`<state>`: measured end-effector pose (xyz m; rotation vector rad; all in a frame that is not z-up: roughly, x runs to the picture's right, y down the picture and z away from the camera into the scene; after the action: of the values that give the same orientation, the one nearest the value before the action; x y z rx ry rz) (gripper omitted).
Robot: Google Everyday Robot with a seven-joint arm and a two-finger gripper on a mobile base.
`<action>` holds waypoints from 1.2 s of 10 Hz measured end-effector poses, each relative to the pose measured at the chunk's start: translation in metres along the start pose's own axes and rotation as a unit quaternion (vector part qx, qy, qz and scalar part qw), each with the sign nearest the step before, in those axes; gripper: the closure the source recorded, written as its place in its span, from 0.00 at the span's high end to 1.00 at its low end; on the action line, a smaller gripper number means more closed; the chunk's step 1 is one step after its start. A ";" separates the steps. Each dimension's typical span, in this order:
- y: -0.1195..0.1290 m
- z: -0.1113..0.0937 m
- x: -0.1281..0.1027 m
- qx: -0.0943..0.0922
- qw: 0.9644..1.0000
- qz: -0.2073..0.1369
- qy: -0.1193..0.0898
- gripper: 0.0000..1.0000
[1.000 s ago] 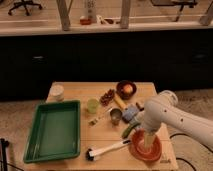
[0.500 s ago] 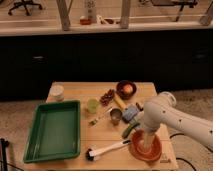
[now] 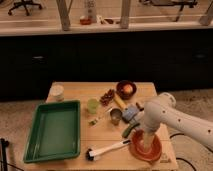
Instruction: Place brush in plastic cup
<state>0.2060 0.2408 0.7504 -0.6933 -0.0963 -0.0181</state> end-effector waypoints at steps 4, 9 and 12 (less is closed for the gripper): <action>0.005 -0.014 -0.014 0.002 0.999 -0.033 -0.029 0.80; 0.024 -0.027 -0.068 -0.009 0.993 -0.098 -0.061 0.80; 0.037 -0.021 -0.091 -0.011 0.991 -0.115 -0.074 0.80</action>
<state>0.1190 0.2546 0.7015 -0.7016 -0.3189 -0.1886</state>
